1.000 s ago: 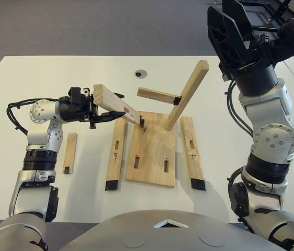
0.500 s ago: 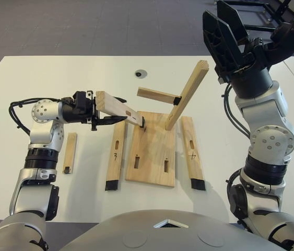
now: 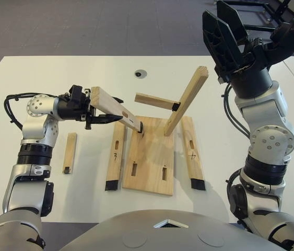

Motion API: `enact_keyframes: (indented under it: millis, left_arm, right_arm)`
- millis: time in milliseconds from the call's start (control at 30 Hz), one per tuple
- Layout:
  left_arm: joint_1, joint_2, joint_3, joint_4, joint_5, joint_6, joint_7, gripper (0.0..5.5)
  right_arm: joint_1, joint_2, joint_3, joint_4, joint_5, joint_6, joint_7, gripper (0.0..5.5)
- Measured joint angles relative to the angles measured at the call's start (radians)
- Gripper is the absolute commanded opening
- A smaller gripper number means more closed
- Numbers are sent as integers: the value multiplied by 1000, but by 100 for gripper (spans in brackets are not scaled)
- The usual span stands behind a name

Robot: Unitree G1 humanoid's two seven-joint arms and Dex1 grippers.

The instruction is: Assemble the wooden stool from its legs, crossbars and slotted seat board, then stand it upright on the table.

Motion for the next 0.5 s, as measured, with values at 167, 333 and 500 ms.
enact_keyframes:
  millis: [167, 333, 500]
  left_arm:
    - [0, 45, -10, -25, -28, 94, -9, 210]
    - [1, 103, -39, -52, -59, 221, -17, 210]
    - [6, 114, -70, -64, -64, 243, -17, 210]
  right_arm:
    - [0, -2, -1, 4, -1, 0, 0, 539]
    - [0, -2, -1, 8, -6, 0, 0, 539]
    - [0, -3, -1, 16, -21, 0, 1, 539]
